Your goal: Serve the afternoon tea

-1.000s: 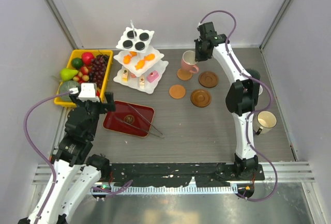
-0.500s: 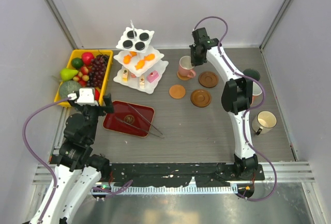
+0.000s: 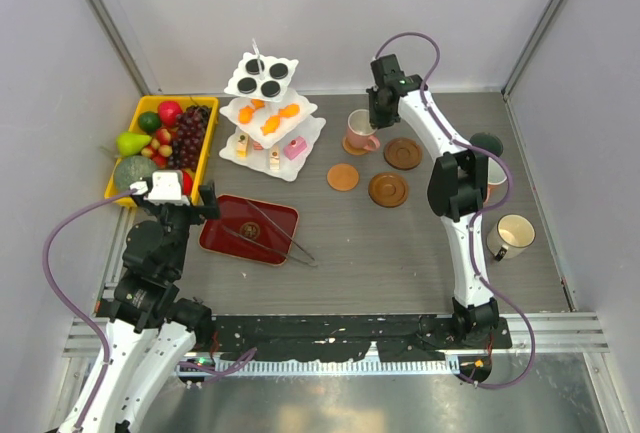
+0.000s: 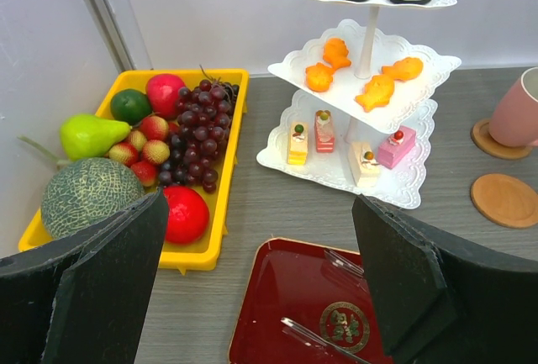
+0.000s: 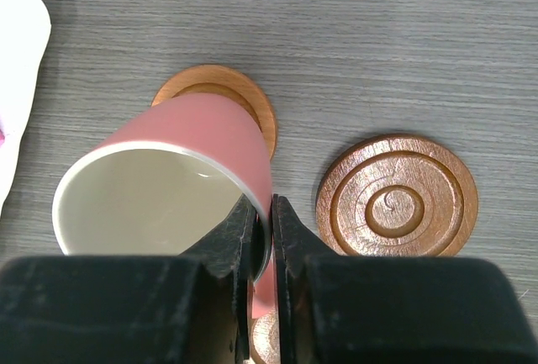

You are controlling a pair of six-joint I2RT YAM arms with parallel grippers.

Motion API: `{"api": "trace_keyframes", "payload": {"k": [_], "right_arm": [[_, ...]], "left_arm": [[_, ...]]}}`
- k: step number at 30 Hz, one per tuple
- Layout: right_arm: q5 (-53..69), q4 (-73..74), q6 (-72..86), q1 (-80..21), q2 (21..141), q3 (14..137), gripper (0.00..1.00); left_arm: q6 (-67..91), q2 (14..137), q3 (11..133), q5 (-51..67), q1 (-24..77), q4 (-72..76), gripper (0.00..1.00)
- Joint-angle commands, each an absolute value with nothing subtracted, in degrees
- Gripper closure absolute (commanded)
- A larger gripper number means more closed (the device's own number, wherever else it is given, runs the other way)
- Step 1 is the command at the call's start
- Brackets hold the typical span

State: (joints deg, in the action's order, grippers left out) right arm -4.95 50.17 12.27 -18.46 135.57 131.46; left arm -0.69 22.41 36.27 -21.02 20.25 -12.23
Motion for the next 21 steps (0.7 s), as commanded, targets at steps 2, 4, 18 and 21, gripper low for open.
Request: {"api": "trace_keyframes", "payload": {"k": [2,4,18,21], "right_arm": [[-4.74,47.11,12.22,-19.25,133.51,132.54,0.85],[-5.10,47.02,12.22,-19.34,133.24,132.36,0.82],[-4.22,43.59,12.83,-19.34,130.96,129.02,0.71],[-2.82,42.89,13.71,-19.07,131.22,128.76,0.74]], "left_arm": [[-1.32,21.89,36.12,-20.74,20.48,-8.26,0.01],[-1.32,21.89,36.04,-20.74,20.48,-8.17,0.01],[-1.32,21.71,35.95,-20.21,20.48,-8.26,0.01],[-1.32,21.62,35.86,-20.04,20.48,-8.26,0.01]]}}
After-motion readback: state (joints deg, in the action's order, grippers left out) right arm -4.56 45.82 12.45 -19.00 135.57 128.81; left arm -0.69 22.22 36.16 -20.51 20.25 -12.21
